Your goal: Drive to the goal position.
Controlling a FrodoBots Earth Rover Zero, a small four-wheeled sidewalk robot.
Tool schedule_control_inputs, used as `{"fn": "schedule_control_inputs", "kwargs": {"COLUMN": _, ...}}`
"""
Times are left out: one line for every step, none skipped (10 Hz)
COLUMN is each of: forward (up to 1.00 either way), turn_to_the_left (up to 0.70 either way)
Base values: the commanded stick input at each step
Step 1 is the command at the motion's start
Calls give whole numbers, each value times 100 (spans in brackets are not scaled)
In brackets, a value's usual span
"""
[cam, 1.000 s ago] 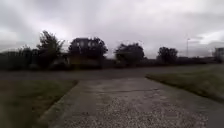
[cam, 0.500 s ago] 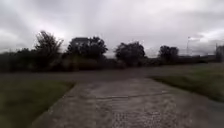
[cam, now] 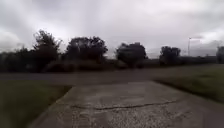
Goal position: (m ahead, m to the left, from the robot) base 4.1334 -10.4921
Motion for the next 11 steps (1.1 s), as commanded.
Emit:
{"fn": "schedule_control_inputs", "kwargs": {"forward": 70, "turn_to_the_left": 0}}
{"fn": "schedule_control_inputs", "kwargs": {"forward": 70, "turn_to_the_left": 0}}
{"fn": "schedule_control_inputs", "kwargs": {"forward": 70, "turn_to_the_left": 0}}
{"fn": "schedule_control_inputs", "kwargs": {"forward": 70, "turn_to_the_left": 0}}
{"fn": "schedule_control_inputs", "kwargs": {"forward": 70, "turn_to_the_left": 0}}
{"fn": "schedule_control_inputs", "kwargs": {"forward": 70, "turn_to_the_left": 0}}
{"fn": "schedule_control_inputs", "kwargs": {"forward": 70, "turn_to_the_left": 0}}
{"fn": "schedule_control_inputs", "kwargs": {"forward": 70, "turn_to_the_left": 0}}
{"fn": "schedule_control_inputs", "kwargs": {"forward": 70, "turn_to_the_left": 0}}
{"fn": "schedule_control_inputs", "kwargs": {"forward": 70, "turn_to_the_left": 0}}
{"fn": "schedule_control_inputs", "kwargs": {"forward": 70, "turn_to_the_left": 0}}
